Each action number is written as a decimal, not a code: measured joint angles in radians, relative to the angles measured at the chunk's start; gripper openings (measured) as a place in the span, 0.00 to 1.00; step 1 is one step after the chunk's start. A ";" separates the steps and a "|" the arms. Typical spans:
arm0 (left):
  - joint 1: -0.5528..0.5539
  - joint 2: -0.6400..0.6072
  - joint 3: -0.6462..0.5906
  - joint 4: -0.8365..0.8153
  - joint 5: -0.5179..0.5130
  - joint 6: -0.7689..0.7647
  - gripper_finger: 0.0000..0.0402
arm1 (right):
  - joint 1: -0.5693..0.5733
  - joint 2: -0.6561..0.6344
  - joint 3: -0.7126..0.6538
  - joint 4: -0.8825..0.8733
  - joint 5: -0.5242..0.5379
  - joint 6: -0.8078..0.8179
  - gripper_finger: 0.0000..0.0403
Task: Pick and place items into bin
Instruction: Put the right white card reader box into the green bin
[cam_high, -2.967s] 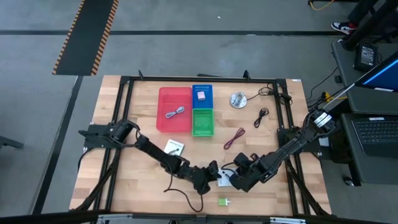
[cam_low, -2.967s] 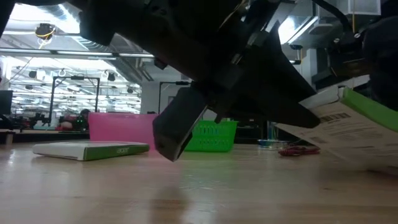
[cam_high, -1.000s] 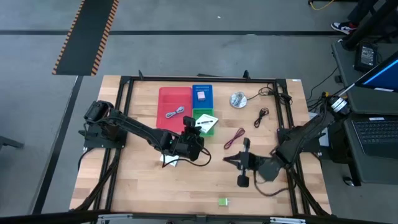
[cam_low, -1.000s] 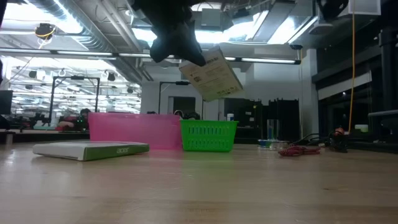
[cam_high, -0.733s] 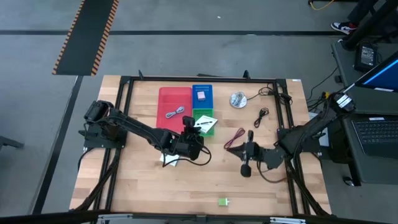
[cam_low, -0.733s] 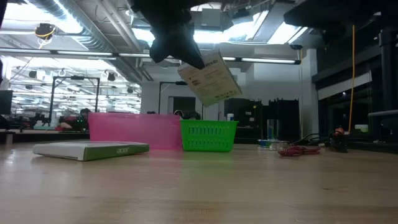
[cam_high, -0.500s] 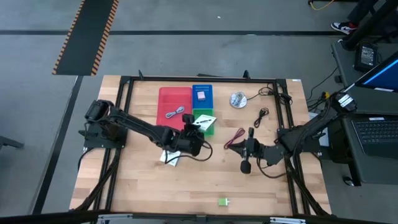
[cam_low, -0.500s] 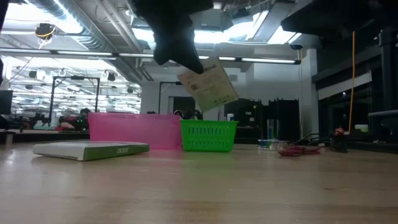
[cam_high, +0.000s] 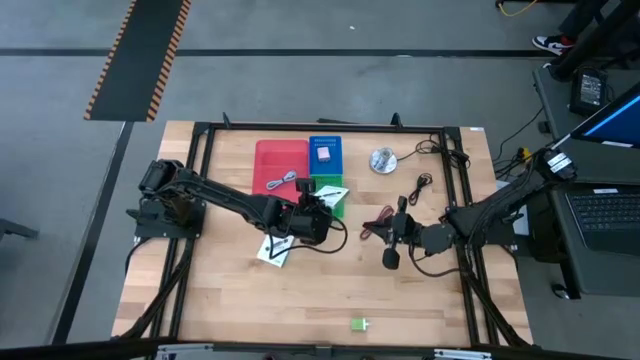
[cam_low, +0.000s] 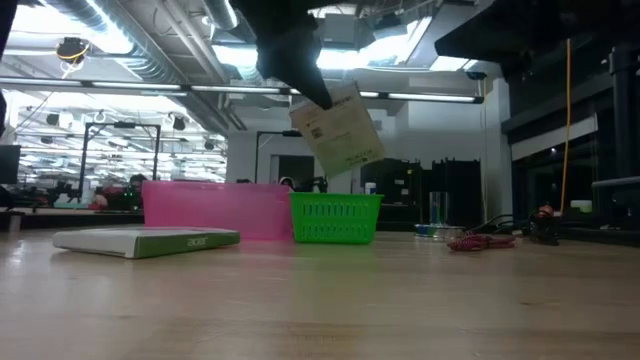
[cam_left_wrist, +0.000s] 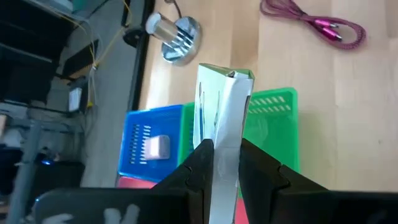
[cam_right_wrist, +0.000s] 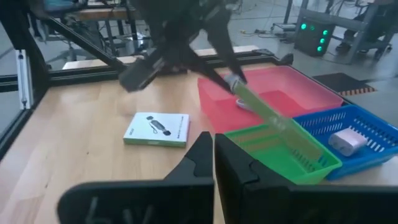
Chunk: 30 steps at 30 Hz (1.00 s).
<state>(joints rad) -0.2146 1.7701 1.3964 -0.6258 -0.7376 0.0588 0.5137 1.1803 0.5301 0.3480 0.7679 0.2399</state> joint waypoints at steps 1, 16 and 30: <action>0.000 0.006 0.000 -0.021 -0.006 -0.010 0.13 | -0.006 -0.007 0.000 0.000 -0.013 -0.008 0.00; 0.030 0.050 -0.001 -0.048 -0.010 -0.062 0.13 | -0.067 -0.067 0.000 -0.020 -0.040 -0.115 0.00; 0.074 0.108 -0.002 -0.051 0.000 -0.063 0.14 | -0.106 -0.068 0.000 -0.041 -0.039 -0.148 0.00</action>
<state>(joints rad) -0.1404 1.8782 1.3949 -0.6765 -0.7372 -0.0038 0.4076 1.1126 0.5304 0.3069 0.7284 0.0921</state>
